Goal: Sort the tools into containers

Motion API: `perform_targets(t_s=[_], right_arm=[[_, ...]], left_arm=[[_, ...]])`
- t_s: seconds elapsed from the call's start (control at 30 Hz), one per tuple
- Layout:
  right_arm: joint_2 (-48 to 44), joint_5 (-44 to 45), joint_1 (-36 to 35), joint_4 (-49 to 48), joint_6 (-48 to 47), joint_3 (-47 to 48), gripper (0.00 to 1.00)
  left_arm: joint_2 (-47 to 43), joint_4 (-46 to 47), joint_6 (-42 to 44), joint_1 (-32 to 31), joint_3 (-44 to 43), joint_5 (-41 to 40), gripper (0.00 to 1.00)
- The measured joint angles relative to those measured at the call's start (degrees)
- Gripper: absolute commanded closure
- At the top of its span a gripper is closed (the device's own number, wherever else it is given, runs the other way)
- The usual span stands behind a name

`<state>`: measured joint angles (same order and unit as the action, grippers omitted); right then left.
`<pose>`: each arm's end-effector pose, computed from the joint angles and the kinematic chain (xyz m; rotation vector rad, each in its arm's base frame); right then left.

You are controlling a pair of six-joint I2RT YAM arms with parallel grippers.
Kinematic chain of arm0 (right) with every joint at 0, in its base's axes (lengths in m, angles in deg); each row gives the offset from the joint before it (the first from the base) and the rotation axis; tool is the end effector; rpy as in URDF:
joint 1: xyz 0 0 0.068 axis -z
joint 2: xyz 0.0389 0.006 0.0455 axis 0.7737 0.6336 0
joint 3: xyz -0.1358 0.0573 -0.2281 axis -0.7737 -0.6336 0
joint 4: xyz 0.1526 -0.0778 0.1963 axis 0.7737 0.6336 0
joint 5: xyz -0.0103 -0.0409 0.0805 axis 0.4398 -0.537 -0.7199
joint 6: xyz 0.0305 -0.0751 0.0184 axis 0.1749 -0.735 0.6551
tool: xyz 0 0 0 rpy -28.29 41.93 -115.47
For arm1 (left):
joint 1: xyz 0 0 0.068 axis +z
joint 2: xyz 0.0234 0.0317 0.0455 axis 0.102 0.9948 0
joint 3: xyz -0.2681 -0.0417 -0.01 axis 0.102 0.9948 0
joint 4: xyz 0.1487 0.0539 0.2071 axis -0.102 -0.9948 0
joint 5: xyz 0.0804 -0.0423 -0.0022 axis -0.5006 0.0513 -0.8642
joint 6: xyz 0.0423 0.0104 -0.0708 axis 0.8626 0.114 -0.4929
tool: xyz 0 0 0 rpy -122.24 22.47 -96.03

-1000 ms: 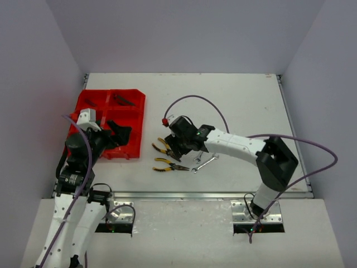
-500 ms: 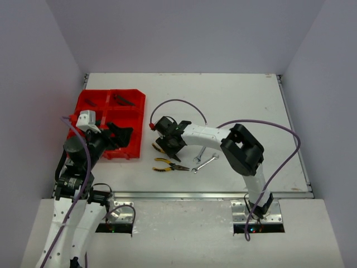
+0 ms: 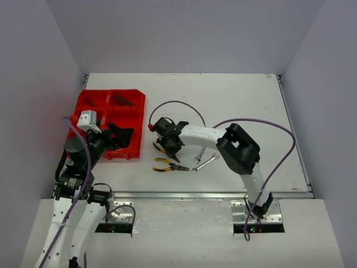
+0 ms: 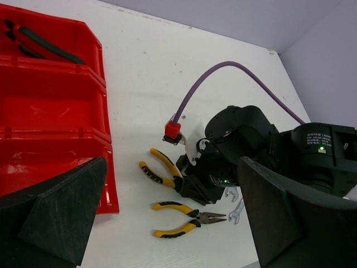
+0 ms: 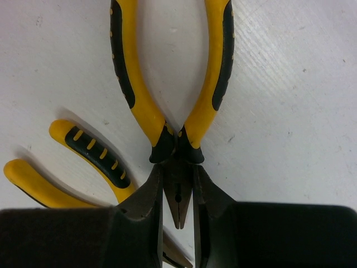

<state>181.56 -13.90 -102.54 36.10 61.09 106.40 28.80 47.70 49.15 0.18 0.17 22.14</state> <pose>0.2789 0.3441 0.1017 -0.8321 2.6253 0.1989 0.1505 -0.0282 0.3144 -0.1127 1.7921 -0.5037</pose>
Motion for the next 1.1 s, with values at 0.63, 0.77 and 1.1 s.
perform_targets(t_s=[0.63,0.77,1.1], right_arm=[[-22.58,4.99,-0.02,-9.38,2.30,-14.91,1.00],[-26.84,3.12,0.01,-11.49,3.53,-19.04,1.00],[-42.31,-7.26,0.00,-20.24,6.50,-27.83,1.00]], left_arm=[[9.72,13.67,-15.81,-0.38,13.97,9.15,0.00],[12.26,22.11,-24.11,-3.23,20.67,12.58,0.01],[23.02,41.00,-35.25,-17.35,19.65,9.61,0.18]])
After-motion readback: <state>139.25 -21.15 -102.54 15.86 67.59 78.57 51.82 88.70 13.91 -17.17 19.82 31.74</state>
